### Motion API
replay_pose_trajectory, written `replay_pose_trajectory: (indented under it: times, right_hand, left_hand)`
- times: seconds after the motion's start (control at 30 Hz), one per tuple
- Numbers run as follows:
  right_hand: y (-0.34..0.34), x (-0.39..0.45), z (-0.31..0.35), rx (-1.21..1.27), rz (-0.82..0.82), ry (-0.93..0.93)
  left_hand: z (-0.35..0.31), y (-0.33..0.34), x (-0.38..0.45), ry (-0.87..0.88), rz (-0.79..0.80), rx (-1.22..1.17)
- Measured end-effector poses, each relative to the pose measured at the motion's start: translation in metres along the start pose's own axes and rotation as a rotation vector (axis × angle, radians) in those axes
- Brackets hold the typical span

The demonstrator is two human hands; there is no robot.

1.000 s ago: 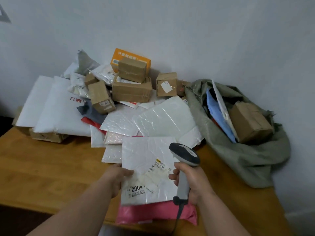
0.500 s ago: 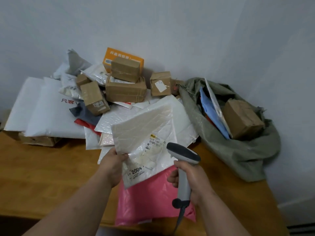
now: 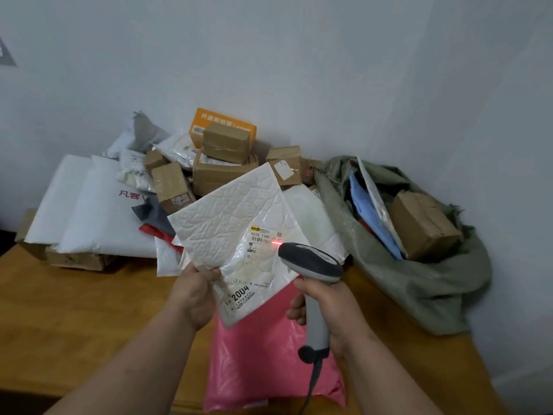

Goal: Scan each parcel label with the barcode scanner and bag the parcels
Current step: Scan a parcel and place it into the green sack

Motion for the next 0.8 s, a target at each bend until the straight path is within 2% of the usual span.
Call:
replay_pose_trajectory:
  times: [0.4, 0.8]
  right_hand:
    - [-0.003, -0.002, 0.003, -0.007, -0.007, 0.018]
    - [-0.011, 0.003, 0.004, 0.009, 0.004, 0.022]
  left_hand:
    - [-0.001, 0.006, -0.003, 0.028, 0.040, 0.017]
    - [0.004, 0.013, -0.009, 0.037, -0.005, 0.044]
Point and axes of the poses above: each hand's wrist, its own x-axis towards the middle knuckle, its own y-axis out of the palm, z = x × y, the point moved 8 cm from there along x, towards the middle knuckle, and after that the axes turned 3 degrees about -x, right-handed, at the moved point
